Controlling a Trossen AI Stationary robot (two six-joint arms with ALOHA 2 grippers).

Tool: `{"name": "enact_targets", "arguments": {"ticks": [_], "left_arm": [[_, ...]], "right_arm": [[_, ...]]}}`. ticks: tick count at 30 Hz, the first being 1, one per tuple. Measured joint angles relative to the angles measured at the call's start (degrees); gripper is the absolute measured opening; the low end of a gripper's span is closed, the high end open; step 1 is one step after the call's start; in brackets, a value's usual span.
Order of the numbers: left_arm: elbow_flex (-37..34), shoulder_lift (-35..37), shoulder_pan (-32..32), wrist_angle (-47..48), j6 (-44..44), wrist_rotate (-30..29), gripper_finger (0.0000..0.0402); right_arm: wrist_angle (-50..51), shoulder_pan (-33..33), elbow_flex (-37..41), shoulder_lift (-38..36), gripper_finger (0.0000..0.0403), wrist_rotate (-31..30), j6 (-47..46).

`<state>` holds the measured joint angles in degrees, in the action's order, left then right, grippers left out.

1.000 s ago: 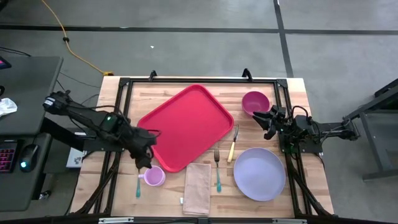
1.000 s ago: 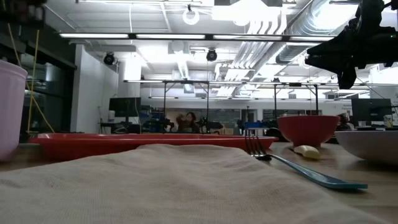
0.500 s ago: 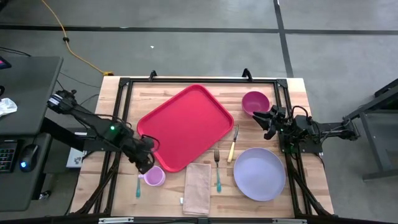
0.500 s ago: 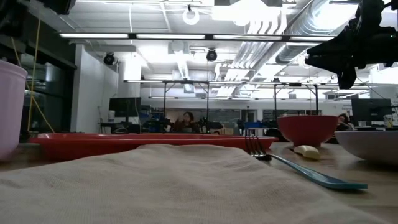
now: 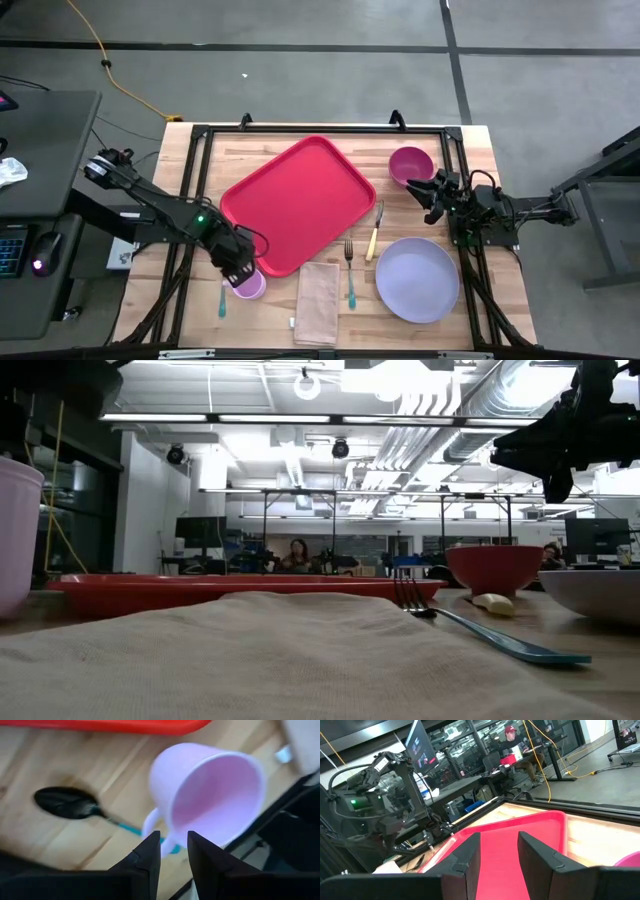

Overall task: Set up tray
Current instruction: Put the light pink mug on the red serving tray

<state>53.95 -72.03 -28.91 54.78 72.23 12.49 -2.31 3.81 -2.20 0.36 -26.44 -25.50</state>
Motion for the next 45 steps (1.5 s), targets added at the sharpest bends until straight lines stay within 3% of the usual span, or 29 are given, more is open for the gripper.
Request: {"name": "enact_targets", "arguments": {"ticks": [6, 22, 45], "left_arm": [[0.0, 0.0, 0.0, -5.14, 0.0, 0.02, 0.0129], [0.0, 0.02, 0.02, -3.17, 0.52, -5.58, 0.0129], [-0.02, -6.55, 0.01, -1.11, -0.33, -4.0, 0.0129]], "right_arm": [[0.0, -0.02, 0.02, 0.0, 0.0108, 0.0, 0.0], [0.0, -0.01, 0.0, 0.0, 0.0108, 0.02, 0.0], [1.07, -0.02, 0.0, 0.3, 0.0108, 0.02, 0.0]]}}
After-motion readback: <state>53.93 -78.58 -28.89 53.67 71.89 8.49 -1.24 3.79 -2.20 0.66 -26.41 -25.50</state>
